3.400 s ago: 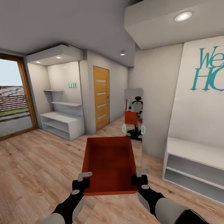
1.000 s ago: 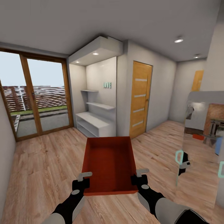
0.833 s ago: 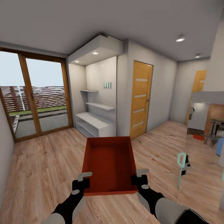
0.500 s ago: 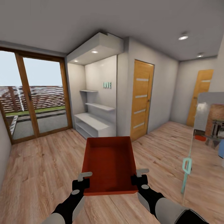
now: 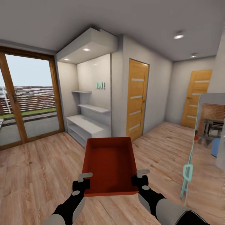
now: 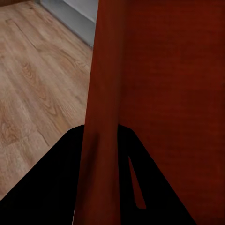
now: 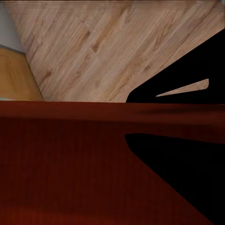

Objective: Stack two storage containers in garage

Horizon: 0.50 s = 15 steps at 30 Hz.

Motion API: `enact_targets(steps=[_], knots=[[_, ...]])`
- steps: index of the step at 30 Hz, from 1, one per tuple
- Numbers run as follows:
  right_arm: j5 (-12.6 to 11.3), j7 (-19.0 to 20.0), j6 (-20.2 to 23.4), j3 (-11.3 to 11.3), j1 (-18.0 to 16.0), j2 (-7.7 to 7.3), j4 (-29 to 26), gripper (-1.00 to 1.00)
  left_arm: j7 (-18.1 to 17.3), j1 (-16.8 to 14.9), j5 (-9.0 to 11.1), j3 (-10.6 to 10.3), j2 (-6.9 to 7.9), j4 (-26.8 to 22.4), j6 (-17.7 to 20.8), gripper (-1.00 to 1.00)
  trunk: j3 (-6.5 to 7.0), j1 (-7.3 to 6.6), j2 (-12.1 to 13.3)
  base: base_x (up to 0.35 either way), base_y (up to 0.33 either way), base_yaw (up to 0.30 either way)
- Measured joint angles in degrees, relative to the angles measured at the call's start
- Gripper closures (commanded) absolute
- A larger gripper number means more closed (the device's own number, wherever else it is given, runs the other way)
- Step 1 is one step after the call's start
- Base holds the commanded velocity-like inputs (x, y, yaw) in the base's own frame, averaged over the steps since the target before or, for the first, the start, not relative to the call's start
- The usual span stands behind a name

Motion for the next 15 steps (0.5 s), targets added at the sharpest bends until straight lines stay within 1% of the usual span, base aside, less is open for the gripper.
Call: enact_targets(steps=[6,15], knots=[[0.1,0.1,-0.1,-0.2,0.0,-0.06,0.0,1.0,-0.1,0.0,0.0,0.0,-0.03,0.0,0.0,1.0,0.0,0.0,0.0,0.323,0.017,-0.289],[0.1,0.1,0.0,-0.1,0.0,-0.06,0.0,1.0,-0.1,0.0,0.0,0.1,-0.04,0.0,-0.1,1.0,0.0,0.0,0.0,0.323,0.088,-0.287]])
